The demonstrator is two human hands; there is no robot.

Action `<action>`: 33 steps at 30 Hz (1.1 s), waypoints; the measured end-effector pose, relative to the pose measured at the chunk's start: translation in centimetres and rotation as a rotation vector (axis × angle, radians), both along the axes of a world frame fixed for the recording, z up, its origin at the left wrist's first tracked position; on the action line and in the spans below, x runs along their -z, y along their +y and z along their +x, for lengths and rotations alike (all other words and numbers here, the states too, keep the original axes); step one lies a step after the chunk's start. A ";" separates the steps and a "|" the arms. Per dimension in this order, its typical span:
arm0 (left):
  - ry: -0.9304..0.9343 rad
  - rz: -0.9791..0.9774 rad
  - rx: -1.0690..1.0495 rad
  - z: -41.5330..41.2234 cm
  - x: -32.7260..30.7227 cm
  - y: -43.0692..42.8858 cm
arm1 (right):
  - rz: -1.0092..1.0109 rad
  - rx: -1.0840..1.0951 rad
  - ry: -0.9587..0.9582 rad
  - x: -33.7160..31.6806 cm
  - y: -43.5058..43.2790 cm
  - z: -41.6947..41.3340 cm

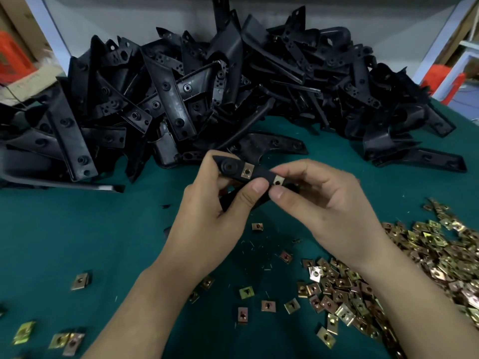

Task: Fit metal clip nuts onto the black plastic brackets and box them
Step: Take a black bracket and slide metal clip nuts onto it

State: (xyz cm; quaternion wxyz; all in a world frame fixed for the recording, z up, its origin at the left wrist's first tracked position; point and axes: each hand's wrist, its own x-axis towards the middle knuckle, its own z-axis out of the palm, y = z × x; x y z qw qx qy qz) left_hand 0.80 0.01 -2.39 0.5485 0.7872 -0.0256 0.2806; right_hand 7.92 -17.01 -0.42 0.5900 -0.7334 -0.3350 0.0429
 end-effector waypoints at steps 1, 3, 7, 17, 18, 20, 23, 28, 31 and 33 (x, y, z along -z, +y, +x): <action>-0.009 -0.012 0.012 0.0 0.0 0.0 | 0.011 0.005 -0.006 0.0 0.1 0.0; -0.013 -0.042 0.014 0.0 0.0 0.0 | 0.068 0.016 0.029 0.0 0.2 0.1; -0.011 -0.057 0.027 0.0 -0.4 -0.1 | 0.147 0.054 0.138 0.0 0.3 0.2; 0.158 0.160 0.057 -1.2 -2.6 0.5 | 0.135 0.102 0.040 -2.4 -0.9 0.6; 0.219 0.225 0.029 -1.5 -2.8 0.9 | 0.142 0.128 0.028 -2.9 -1.1 0.8; 0.328 0.256 -0.048 -2.1 -3.1 1.6 | 0.144 0.186 -0.009 -3.7 -1.8 1.0; 0.310 0.049 -0.152 -3.2 -4.2 1.5 | 0.124 0.235 -0.028 -4.8 -3.1 0.5; 0.275 -0.135 -0.143 -4.5 -5.7 -1.9 | 0.103 0.352 -0.067 -5.7 -5.9 -2.2; 0.278 -0.146 -0.114 -4.5 -5.7 -4.8 | 0.071 0.457 -0.115 -6.1 -8.5 -4.5; 0.276 -0.171 -0.068 -4.5 -5.7 -7.1 | 0.081 0.536 -0.113 -6.2 -10.6 -5.9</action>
